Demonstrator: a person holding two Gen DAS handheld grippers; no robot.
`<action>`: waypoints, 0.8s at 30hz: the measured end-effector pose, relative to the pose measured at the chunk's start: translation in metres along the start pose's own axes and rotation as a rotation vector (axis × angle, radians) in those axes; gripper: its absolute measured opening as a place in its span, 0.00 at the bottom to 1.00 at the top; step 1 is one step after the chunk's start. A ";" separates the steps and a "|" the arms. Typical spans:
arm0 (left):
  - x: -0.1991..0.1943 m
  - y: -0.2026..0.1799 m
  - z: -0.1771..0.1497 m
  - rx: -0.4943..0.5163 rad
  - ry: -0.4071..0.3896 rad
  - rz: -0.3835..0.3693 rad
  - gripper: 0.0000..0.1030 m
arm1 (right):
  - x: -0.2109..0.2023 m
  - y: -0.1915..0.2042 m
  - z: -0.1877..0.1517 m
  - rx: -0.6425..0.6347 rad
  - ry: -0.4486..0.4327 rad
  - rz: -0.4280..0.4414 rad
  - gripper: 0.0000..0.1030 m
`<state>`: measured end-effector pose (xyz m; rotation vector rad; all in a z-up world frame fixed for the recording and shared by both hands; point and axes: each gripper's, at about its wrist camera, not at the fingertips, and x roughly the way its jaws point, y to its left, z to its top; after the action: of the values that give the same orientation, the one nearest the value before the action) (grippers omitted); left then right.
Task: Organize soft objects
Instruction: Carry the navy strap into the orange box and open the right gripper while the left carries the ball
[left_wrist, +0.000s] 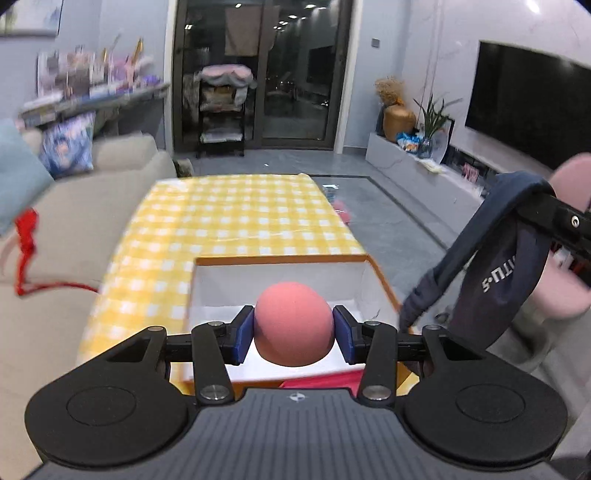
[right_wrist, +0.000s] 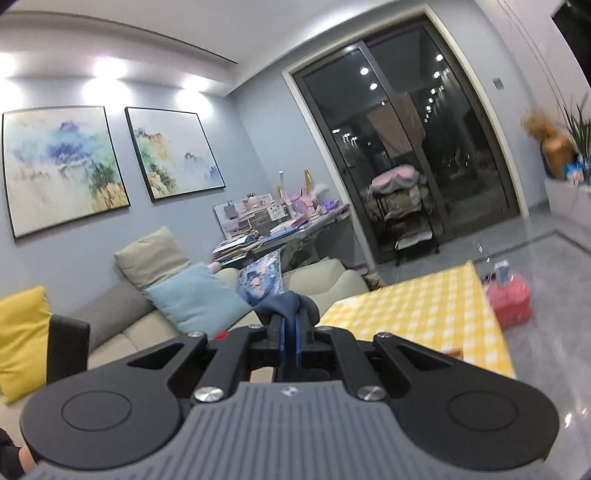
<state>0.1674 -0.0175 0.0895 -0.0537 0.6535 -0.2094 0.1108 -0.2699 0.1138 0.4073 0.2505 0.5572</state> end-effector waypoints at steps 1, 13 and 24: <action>0.011 0.000 0.003 -0.017 0.003 -0.006 0.50 | 0.009 -0.001 0.003 -0.023 -0.006 -0.008 0.02; 0.133 0.018 -0.010 -0.175 0.223 -0.081 0.50 | 0.109 -0.046 -0.035 -0.117 0.106 -0.184 0.02; 0.160 0.010 -0.031 -0.276 0.295 0.067 0.50 | 0.156 -0.094 -0.091 -0.145 0.307 -0.315 0.02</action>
<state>0.2745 -0.0409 -0.0317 -0.2692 0.9742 -0.0611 0.2518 -0.2281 -0.0273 0.1349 0.5553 0.3223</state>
